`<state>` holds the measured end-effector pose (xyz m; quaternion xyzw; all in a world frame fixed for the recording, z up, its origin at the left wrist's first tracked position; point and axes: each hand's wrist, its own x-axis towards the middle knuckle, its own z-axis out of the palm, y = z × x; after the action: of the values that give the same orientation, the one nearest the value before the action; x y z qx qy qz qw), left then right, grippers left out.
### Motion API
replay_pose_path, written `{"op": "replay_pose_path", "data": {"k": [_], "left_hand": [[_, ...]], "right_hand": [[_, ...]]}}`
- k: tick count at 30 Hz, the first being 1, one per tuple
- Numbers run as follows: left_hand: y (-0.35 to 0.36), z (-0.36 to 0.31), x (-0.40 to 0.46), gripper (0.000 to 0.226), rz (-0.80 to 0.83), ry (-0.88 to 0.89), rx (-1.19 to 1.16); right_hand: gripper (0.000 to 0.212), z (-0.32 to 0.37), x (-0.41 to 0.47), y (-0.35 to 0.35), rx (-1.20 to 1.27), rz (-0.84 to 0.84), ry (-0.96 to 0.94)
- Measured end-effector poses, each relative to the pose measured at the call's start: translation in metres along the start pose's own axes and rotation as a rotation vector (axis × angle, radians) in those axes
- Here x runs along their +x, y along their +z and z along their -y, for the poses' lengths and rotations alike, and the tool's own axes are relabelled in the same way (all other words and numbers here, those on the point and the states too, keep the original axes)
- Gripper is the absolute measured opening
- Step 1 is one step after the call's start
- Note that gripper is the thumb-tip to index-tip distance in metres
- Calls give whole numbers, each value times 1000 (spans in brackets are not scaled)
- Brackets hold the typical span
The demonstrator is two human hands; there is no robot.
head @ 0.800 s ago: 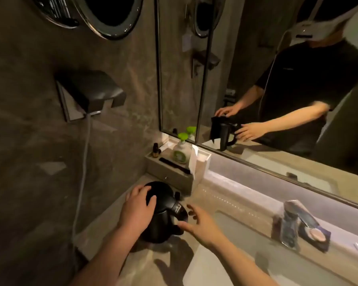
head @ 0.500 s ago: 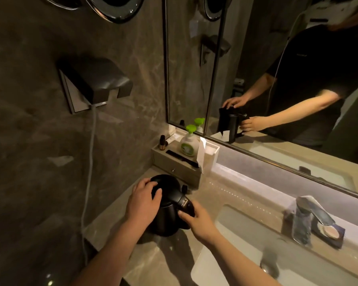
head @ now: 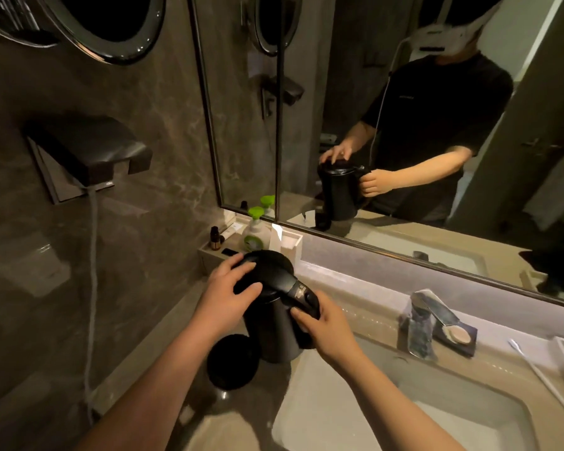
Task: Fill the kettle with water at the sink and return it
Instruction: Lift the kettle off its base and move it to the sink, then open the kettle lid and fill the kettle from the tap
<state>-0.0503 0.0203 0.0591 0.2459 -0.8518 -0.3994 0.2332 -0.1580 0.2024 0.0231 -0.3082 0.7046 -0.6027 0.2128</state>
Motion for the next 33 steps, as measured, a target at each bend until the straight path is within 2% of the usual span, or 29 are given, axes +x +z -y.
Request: {"op": "replay_pose_path", "data": {"k": [3, 6, 10, 14, 18, 20, 22, 24, 27, 30, 33], "left_hand": [[24, -39, -9, 43, 5, 180, 37], [53, -79, -18, 38, 84, 303, -80], [96, -113, -27, 38, 279, 289, -348], [142, -114, -23, 31, 318, 239, -391], [193, -103, -11, 30, 461, 137, -207], [219, -101, -5, 32, 546, 158, -47], [241, -104, 4, 34, 599, 213, 76], [265, -109, 18, 37, 634, 276, 191], [301, -113, 39, 46, 663, 368, 324], [331, -112, 52, 52, 657, 513, 445], [352, -109, 60, 49, 651, 616, 542]], "right_hand": [[22, -6, -22, -37, -79, -88, 14], [21, -18, -51, -72, -161, -179, 61], [17, -41, -95, -111, -115, -380, 212], [15, -71, -134, -147, -30, -507, 334], [14, -101, -165, -180, 36, -603, 431], [19, -114, -172, -193, 67, -617, 472], [25, -124, -172, -202, 90, -608, 512], [18, -137, -167, -208, 118, -617, 544], [19, -154, -158, -212, 161, -630, 571], [33, -166, -149, -214, 197, -612, 588], [38, -174, -141, -217, 209, -620, 582]]}}
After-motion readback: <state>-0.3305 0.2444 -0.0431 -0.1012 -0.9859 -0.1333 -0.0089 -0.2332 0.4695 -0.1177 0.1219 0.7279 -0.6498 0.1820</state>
